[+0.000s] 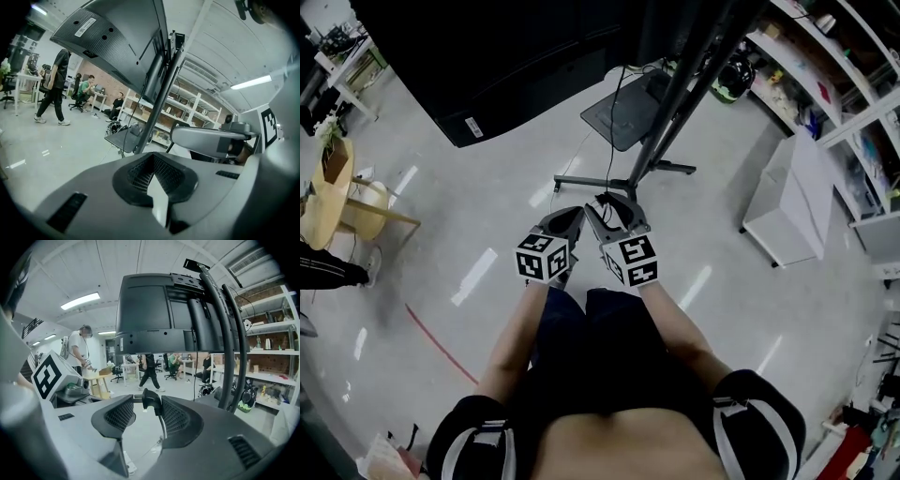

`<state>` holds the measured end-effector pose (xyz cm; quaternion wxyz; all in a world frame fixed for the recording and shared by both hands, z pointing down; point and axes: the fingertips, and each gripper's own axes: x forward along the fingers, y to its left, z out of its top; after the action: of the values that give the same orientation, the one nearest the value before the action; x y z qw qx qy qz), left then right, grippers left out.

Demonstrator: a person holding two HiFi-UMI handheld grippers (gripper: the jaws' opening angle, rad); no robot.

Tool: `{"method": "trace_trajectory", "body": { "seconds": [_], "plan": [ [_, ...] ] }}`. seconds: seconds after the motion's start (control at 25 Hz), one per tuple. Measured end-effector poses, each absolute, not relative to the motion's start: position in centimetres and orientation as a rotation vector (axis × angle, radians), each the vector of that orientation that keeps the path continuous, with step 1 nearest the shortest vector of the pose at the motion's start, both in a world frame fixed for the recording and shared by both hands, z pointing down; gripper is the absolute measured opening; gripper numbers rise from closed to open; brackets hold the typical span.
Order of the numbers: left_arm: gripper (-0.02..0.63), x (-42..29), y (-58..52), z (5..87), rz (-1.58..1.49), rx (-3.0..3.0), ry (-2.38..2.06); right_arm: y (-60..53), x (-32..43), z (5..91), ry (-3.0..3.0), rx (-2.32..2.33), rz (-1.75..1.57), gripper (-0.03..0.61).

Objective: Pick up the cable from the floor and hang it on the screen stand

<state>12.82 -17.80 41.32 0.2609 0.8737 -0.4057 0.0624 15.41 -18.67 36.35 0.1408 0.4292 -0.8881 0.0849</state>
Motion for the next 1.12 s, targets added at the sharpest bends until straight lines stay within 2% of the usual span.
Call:
{"method": "trace_trajectory", "body": {
  "seconds": [0.76, 1.12],
  "plan": [
    [0.003, 18.6, -20.1, 36.4, 0.177, 2.439, -1.061, -21.7, 20.7, 31.1, -2.685, 1.067, 0.087, 0.202],
    [0.003, 18.9, -24.1, 32.9, 0.206, 2.509, -0.956, -26.6, 21.4, 26.2, -2.699, 1.129, 0.028, 0.201]
  ]
}}
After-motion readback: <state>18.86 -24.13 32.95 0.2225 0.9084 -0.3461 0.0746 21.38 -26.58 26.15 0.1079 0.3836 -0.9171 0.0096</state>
